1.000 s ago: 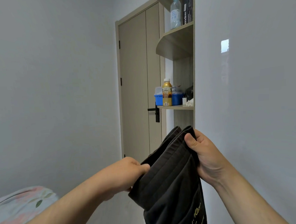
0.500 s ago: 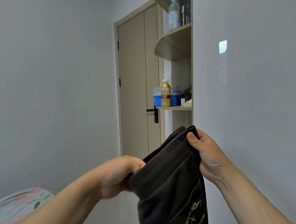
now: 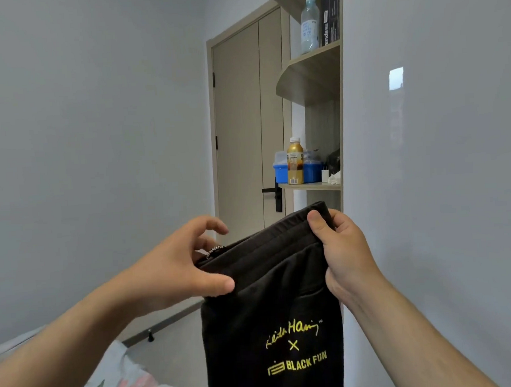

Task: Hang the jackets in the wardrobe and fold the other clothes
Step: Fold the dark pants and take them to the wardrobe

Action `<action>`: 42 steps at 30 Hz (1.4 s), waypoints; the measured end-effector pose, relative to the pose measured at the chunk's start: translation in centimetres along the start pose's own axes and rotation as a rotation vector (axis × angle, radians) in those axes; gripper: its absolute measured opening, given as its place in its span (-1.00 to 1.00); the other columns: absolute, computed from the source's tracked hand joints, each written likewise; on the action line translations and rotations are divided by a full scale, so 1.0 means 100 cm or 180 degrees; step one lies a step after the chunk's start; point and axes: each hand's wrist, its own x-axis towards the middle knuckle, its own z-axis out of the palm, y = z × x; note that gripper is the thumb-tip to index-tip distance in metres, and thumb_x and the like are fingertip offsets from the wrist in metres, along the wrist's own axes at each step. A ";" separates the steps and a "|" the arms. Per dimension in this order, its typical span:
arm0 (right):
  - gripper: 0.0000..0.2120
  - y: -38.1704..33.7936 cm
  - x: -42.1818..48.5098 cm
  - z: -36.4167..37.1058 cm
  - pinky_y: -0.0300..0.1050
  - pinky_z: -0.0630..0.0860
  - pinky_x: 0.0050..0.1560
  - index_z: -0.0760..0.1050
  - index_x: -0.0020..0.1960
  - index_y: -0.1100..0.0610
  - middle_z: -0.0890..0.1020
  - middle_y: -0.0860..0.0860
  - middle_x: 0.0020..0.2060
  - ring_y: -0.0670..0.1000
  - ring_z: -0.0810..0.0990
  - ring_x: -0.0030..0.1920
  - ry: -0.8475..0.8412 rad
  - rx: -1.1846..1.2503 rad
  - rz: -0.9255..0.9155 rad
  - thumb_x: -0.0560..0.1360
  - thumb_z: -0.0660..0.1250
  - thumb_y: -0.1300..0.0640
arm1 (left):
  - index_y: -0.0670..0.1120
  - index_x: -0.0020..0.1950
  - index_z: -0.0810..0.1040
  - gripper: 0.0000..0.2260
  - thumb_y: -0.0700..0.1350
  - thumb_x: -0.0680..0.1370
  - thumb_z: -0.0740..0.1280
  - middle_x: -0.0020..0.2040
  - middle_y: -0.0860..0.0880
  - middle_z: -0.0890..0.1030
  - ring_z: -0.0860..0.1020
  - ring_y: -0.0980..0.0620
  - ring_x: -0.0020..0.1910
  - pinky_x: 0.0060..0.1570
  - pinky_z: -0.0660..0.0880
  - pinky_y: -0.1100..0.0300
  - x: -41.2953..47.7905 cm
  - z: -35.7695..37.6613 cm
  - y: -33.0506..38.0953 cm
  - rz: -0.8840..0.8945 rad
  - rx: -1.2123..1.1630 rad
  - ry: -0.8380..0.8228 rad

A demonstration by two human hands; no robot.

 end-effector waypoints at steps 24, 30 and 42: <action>-0.84 0.070 -0.032 0.107 -0.17 0.65 -0.12 0.57 0.13 0.09 0.74 -0.01 -0.09 -0.02 0.72 -0.05 -0.1360 -0.0620 0.0642 0.56 0.36 0.17 | -0.16 -0.10 0.72 -0.77 -0.10 0.30 0.45 -0.09 -0.29 0.70 0.69 -0.24 -0.21 -0.29 0.63 0.04 -0.104 -0.071 -0.078 -0.1240 -0.1787 0.1719; -0.77 0.231 -0.040 0.107 0.00 0.62 0.10 0.61 0.10 0.04 0.73 -0.07 -0.06 -0.03 0.70 -0.01 -0.1167 -0.1277 0.1603 0.52 0.40 -0.06 | -0.25 0.06 0.65 -0.82 -0.29 0.48 0.38 -0.02 -0.31 0.68 0.67 -0.30 -0.06 -0.05 0.60 -0.04 -0.132 -0.034 -0.216 -0.1900 -0.2050 0.2026; -0.86 0.443 -0.084 0.111 0.07 0.63 0.03 0.67 -0.06 0.09 0.73 0.12 -0.10 0.12 0.72 -0.07 -0.1136 -0.0942 0.3049 0.47 0.34 0.15 | -0.06 0.10 0.64 -0.47 -0.04 0.15 0.59 -0.07 -0.03 0.73 0.69 -0.01 -0.05 -0.04 0.56 0.09 -0.193 0.026 -0.390 -0.3264 -0.1232 0.1804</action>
